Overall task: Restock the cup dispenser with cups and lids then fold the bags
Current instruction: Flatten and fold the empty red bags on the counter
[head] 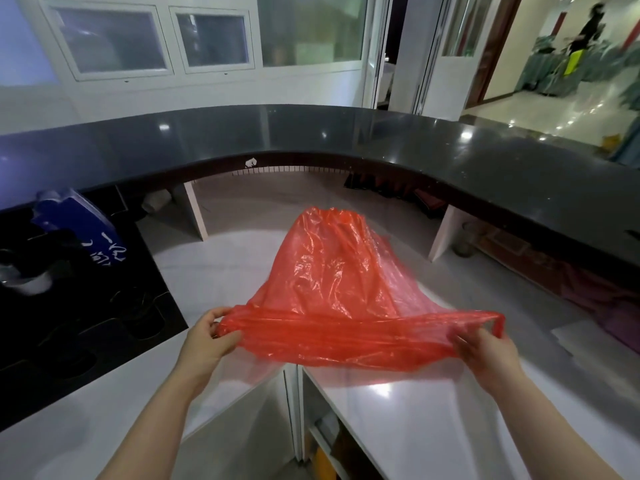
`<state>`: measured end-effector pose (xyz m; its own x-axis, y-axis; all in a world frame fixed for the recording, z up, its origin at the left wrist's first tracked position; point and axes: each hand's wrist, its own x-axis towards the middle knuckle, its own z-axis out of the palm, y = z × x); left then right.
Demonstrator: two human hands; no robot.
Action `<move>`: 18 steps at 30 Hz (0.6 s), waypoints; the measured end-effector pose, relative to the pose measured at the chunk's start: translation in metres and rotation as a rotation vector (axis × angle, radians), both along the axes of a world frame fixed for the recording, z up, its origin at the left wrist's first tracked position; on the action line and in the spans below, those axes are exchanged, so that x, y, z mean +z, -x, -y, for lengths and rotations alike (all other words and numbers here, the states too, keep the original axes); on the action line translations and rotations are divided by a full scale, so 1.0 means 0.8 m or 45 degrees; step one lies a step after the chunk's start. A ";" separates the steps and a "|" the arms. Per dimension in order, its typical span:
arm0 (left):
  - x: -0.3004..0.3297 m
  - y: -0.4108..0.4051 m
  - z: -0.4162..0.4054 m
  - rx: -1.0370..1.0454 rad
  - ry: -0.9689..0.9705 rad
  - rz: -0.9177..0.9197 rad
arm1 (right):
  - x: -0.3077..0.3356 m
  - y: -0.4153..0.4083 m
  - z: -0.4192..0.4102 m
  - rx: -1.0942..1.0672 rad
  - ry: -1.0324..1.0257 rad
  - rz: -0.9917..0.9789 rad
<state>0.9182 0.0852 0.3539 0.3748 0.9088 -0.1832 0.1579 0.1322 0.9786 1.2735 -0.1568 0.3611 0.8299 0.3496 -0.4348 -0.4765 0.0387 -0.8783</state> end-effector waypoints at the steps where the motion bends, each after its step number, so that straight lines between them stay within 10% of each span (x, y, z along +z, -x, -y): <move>1: 0.000 -0.002 0.000 0.030 -0.021 -0.016 | -0.001 0.003 -0.002 0.027 -0.005 0.031; 18: 0.013 -0.025 -0.021 0.469 -0.265 -0.474 | 0.023 -0.043 0.021 -0.436 -0.332 -0.132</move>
<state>0.9383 0.1019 0.3641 -0.0301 0.9985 -0.0449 0.4772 0.0538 0.8772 1.3081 -0.1732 0.3793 0.8735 0.1711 -0.4557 -0.4828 0.4237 -0.7664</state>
